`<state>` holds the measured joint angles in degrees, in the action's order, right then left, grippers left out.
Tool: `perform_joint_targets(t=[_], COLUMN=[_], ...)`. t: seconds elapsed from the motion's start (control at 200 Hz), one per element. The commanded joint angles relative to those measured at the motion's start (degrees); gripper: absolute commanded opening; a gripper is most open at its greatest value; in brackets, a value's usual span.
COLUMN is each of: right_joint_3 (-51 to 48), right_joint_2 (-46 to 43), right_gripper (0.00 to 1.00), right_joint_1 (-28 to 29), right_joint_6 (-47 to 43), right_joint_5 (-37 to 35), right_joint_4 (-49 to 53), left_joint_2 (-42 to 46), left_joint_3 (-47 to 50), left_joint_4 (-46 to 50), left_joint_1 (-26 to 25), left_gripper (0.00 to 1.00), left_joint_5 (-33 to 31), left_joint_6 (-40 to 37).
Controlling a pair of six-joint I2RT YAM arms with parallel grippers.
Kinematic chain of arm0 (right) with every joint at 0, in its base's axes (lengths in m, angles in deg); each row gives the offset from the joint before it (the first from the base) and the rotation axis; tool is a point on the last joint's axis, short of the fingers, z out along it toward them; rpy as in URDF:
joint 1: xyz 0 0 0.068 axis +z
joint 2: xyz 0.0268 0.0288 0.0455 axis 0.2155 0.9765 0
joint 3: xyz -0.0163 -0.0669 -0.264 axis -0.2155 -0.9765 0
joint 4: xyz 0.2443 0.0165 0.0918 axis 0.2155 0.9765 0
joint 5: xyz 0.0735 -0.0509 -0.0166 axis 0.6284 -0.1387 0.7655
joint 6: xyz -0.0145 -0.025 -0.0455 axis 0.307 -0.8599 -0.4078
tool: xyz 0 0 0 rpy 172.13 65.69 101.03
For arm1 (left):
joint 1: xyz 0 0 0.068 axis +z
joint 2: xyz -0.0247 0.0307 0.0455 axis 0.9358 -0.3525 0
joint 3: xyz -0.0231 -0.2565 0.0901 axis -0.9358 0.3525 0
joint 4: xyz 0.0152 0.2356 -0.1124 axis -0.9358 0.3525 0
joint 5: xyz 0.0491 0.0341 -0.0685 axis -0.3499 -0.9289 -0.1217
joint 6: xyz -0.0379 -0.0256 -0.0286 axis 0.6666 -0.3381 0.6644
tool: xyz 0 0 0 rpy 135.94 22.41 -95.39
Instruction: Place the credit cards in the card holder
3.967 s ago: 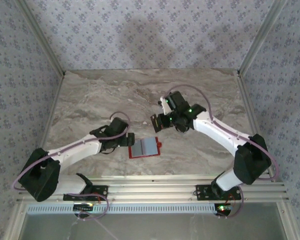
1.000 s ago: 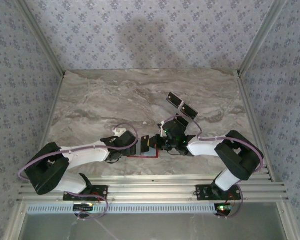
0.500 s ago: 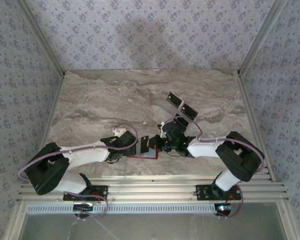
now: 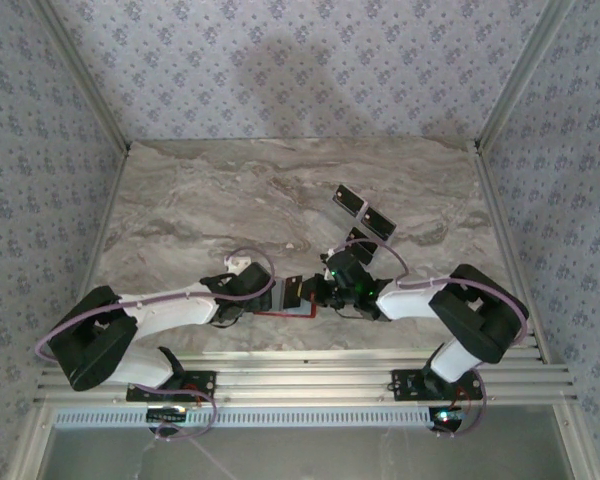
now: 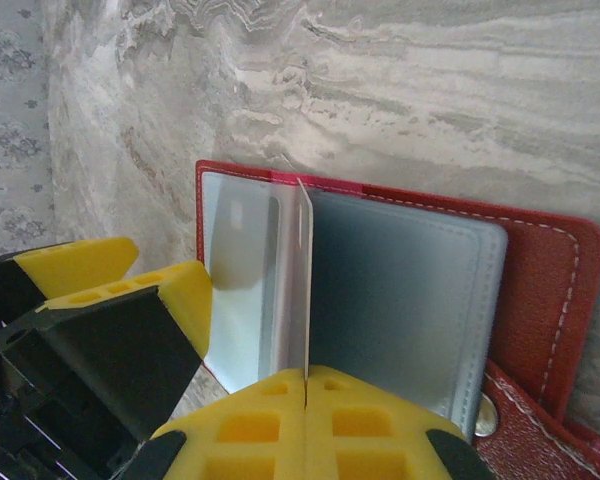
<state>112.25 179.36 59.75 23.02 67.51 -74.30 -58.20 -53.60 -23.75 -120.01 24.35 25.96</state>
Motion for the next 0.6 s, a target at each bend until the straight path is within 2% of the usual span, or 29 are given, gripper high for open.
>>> perform_joint_targets(t=[0.0,0.39,0.595], right_joint_3=[-0.53,-1.24,-0.57], right_joint_2=[0.65,-5.74,-5.34], right_gripper=[0.0,0.0,0.0], right_joint_1=[0.59,1.43,1.82], right_joint_6=[1.22,0.72,0.73], right_joint_5=[-1.52,-4.0,-4.36], right_joint_4=[-1.53,1.17,1.22], left_joint_2=[0.25,0.28,0.28], left_joint_3=[1.69,1.77,1.85], left_joint_4=[3.26,3.21,3.13], left_joint_1=[-0.37,-0.32,-0.32], left_gripper=[1.0,1.0,1.0], left_joint_5=[-0.4,-0.51,-0.48], left_joint_6=[0.02,-0.07,-0.02])
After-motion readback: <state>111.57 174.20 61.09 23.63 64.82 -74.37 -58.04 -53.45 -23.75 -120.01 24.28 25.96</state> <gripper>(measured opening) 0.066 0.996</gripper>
